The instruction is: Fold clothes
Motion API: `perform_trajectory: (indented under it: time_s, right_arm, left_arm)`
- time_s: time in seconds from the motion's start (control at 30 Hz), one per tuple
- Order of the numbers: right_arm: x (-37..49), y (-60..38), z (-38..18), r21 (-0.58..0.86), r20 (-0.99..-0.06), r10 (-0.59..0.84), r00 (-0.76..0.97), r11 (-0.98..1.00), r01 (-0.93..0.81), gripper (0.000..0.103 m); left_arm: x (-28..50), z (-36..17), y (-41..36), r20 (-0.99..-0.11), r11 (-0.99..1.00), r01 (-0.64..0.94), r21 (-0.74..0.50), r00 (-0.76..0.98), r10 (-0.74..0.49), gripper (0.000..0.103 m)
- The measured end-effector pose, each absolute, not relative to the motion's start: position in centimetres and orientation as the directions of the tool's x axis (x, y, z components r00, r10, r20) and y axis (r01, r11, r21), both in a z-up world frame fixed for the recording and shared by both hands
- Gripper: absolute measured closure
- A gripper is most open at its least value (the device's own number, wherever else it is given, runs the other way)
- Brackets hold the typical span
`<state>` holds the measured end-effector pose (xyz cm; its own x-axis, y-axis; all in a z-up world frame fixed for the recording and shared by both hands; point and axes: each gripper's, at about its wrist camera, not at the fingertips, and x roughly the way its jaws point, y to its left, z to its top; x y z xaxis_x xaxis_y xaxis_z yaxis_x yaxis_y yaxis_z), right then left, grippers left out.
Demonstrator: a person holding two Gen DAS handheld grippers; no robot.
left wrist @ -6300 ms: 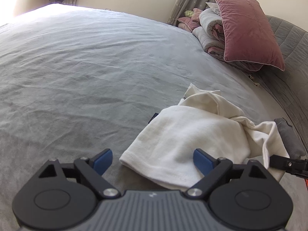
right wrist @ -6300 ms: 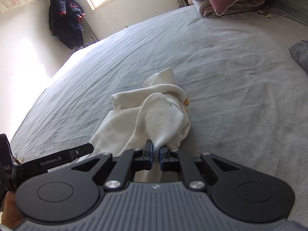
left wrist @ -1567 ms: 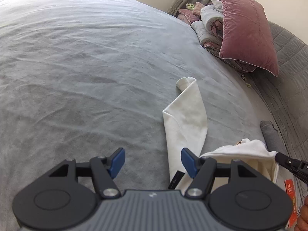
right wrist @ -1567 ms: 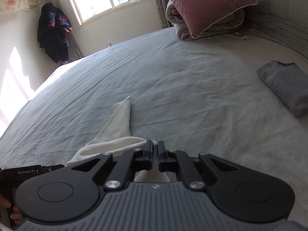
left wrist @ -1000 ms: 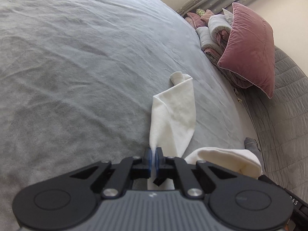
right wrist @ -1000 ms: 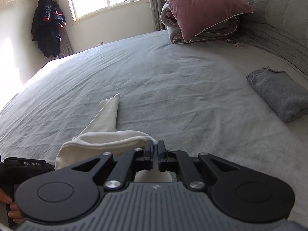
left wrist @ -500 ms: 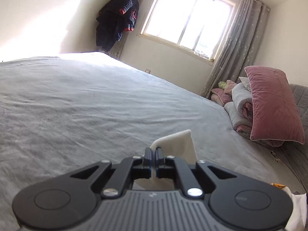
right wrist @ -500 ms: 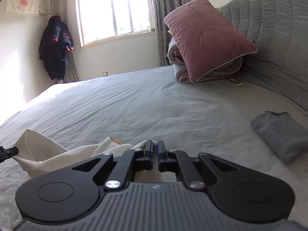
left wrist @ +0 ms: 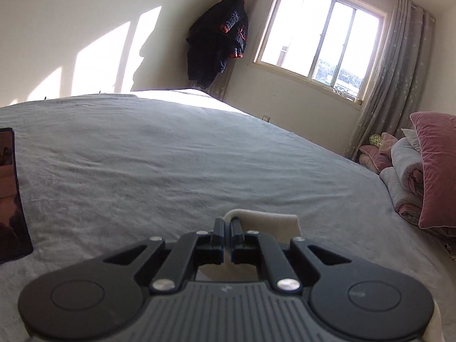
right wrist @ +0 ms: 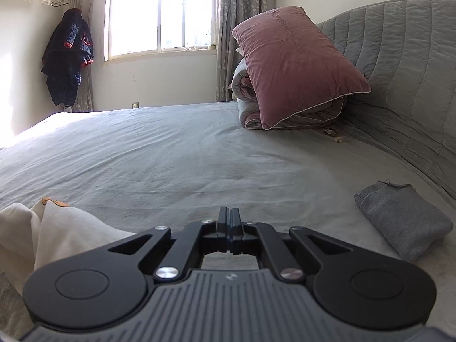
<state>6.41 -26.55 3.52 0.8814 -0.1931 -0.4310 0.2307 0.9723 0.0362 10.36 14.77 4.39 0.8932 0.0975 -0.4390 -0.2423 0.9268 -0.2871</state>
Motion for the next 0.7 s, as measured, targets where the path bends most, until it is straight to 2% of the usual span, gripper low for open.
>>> perform_trajectory:
  time_s: [0.1,0.17,0.2,0.23,0.27,0.3,0.37,0.53,0.7]
  right_arm:
    - [6.4,-28.1,2.8,0.134,-0.481,-0.131,0.867,0.966,0.220,0.101]
    - [6.4,-28.8,2.3,0.200,-0.517,-0.079,0.853,0.957,0.210,0.090]
    - [6.4,-28.9,2.0,0.227,-0.536,-0.057,0.842,0.951,0.209,0.089]
    - [6.4,-29.0,1.7,0.252,-0.555,-0.034,0.831,0.945,0.207,0.088]
    - [6.5,-29.1,1.4,0.272,-0.570,-0.014,0.821,0.940,0.205,0.084]
    - [6.6,-29.1,1.1,0.288,-0.584,0.003,0.812,0.936,0.203,0.073]
    - [6.7,-28.8,0.8,0.302,-0.595,0.020,0.803,0.932,0.201,0.058]
    - [6.9,-27.9,0.2,0.375,-0.618,0.118,0.778,0.913,0.159,0.058]
    - [6.5,-27.4,-0.2,0.591,-0.581,0.358,0.731,0.803,0.076,0.058]
  left_arm:
    - [10.5,3.9,14.3,-0.474,0.926,-0.216,-0.309,0.879,0.047,0.096]
    - [10.5,3.5,13.8,-0.496,0.928,-0.199,-0.315,0.868,0.017,0.083]
    - [10.5,3.4,13.7,-0.510,0.926,-0.189,-0.328,0.860,-0.004,0.072]
    - [10.5,3.2,13.6,-0.522,0.923,-0.180,-0.340,0.852,-0.026,0.068]
    - [10.5,3.1,13.4,-0.533,0.921,-0.171,-0.351,0.845,-0.046,0.068]
    - [10.4,2.9,13.3,-0.542,0.918,-0.162,-0.362,0.838,-0.066,0.068]
    - [10.4,2.6,13.0,-0.558,0.912,-0.143,-0.385,0.823,-0.106,0.064]
    - [10.5,1.3,11.3,-0.579,0.881,-0.061,-0.470,0.774,-0.256,0.060]
    - [10.8,-0.5,9.1,-0.605,0.857,-0.006,-0.515,0.711,-0.358,0.059]
